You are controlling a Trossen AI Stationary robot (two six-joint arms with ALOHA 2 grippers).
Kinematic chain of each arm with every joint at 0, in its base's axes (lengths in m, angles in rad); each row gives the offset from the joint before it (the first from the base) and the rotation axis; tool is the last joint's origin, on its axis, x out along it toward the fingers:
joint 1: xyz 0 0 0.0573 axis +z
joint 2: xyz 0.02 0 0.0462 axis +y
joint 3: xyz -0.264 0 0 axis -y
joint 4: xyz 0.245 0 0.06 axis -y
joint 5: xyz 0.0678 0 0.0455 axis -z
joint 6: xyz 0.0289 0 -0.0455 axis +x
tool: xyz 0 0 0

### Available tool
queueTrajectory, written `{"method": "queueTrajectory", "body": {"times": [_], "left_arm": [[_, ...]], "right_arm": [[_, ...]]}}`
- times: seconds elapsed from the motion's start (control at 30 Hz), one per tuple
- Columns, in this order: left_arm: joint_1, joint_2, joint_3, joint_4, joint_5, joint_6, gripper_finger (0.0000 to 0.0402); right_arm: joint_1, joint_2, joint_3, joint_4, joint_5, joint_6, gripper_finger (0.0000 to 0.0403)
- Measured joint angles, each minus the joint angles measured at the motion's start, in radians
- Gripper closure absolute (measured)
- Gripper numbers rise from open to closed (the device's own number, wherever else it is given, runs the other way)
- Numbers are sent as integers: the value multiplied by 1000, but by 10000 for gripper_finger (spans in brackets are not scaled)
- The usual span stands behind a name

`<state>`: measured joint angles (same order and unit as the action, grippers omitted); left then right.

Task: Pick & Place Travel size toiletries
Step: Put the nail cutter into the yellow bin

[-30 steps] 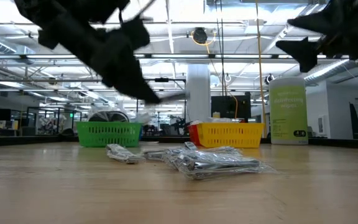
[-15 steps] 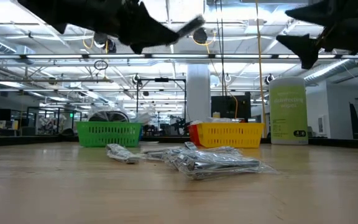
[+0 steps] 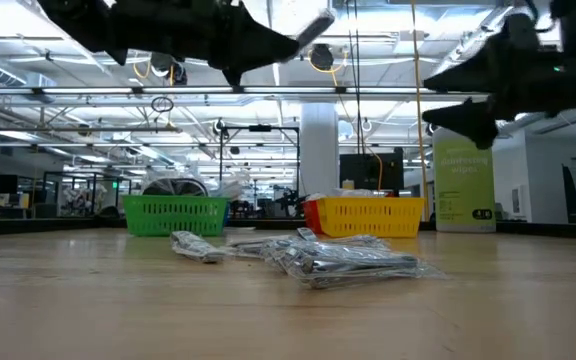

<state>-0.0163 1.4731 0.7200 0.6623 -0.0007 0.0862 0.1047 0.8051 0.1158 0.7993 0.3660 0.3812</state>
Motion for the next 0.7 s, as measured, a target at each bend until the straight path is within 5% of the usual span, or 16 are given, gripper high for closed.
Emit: {"method": "queueTrajectory", "body": {"times": [0.37, 0.7], "left_arm": [[8, 101, 0, 102, 0, -52, 391], [8, 100, 0, 97, 16, -65, 388]], "right_arm": [[-8, 406, 239, 135, -11, -81, 112], [2, 647, 424, 292, -159, -269, 112]]}}
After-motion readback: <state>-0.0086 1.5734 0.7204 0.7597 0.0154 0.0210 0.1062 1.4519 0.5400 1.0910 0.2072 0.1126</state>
